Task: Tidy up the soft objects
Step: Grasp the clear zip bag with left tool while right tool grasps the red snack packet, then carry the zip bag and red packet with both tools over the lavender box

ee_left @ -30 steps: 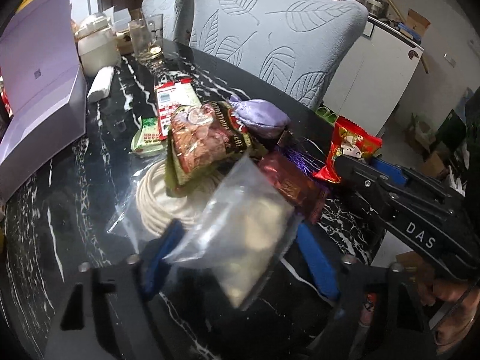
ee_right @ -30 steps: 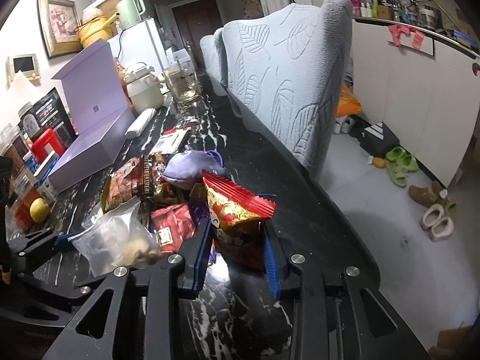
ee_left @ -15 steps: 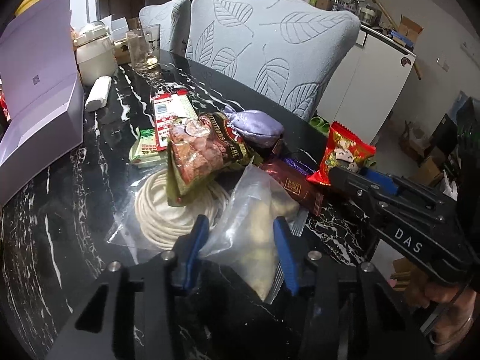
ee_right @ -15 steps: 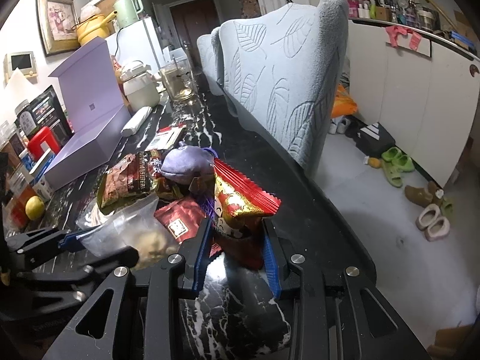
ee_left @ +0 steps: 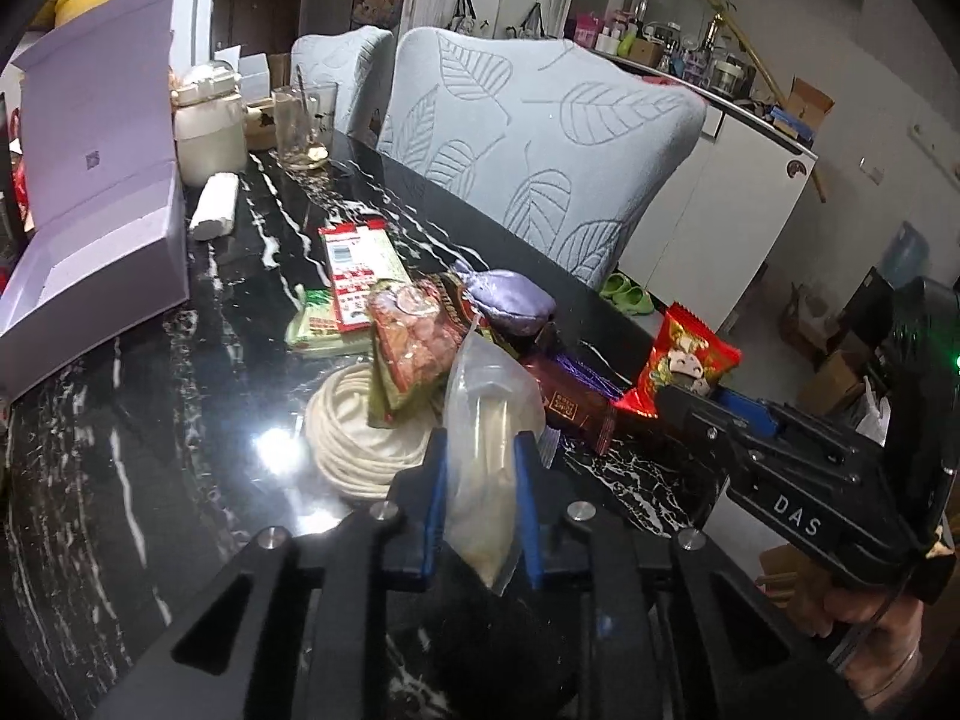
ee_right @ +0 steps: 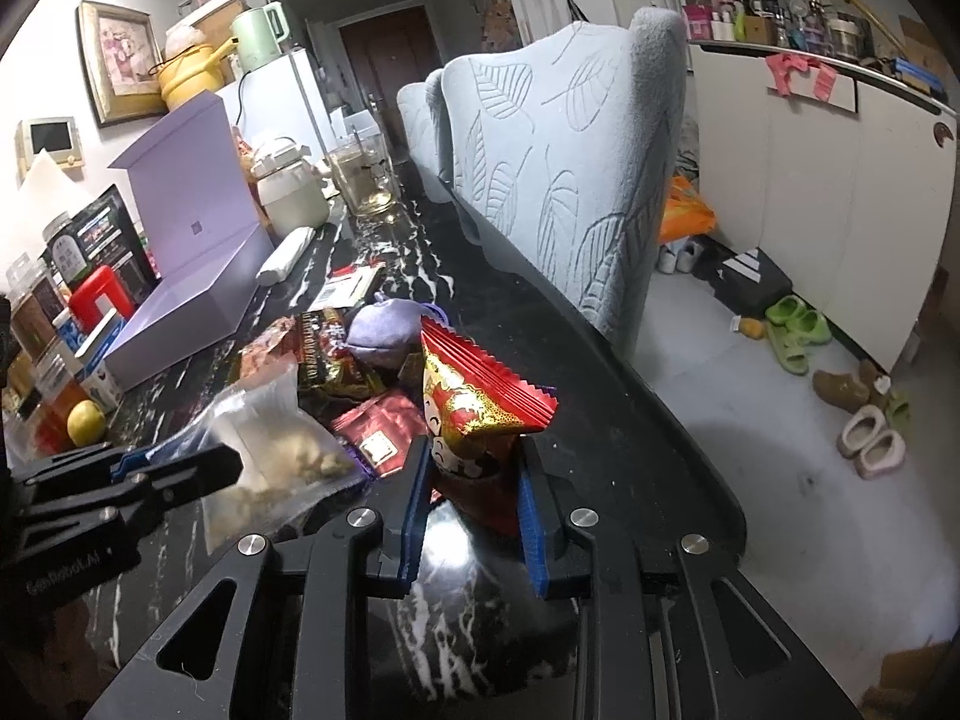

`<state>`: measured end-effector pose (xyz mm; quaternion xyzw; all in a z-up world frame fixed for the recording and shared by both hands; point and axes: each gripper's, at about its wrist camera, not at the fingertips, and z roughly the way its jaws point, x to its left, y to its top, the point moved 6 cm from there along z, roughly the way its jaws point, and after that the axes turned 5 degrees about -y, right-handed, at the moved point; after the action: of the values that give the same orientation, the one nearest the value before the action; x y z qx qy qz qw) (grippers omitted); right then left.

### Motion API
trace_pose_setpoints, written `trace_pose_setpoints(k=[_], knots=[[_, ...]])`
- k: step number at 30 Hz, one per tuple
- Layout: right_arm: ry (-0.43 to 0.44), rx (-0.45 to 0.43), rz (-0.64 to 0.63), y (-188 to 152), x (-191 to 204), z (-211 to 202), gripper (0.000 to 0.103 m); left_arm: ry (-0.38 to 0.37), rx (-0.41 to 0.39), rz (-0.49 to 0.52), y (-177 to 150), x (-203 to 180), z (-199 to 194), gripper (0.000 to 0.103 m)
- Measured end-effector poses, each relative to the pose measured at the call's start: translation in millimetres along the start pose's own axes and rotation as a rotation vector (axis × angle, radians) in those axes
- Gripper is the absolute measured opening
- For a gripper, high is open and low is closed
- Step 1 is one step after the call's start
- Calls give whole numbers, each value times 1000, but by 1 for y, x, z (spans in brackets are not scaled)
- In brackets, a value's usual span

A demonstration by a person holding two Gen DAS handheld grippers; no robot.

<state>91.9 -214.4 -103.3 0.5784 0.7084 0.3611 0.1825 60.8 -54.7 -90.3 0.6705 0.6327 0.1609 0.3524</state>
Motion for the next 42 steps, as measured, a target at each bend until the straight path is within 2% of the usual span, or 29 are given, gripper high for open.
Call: trace_pose_setpoints(k=[8,12,29,36,42], knots=[[42,-14,-52,-1,28,-17,26,39,-53,2,-1,12,-34,20],[93,-28,-83,0,55,-22,26,71,-82,-8,-3,23,-54,20],[323,-69,-300,16,195,-24,26,312,-194,-92,-1,112,-136,20],[402,-86,-381,33,244,-19,26,374,-242,-106,15,140,-156,20],[438,-110,-418,51,268,-18,26,419,-277,-96,42,163,-163,20]])
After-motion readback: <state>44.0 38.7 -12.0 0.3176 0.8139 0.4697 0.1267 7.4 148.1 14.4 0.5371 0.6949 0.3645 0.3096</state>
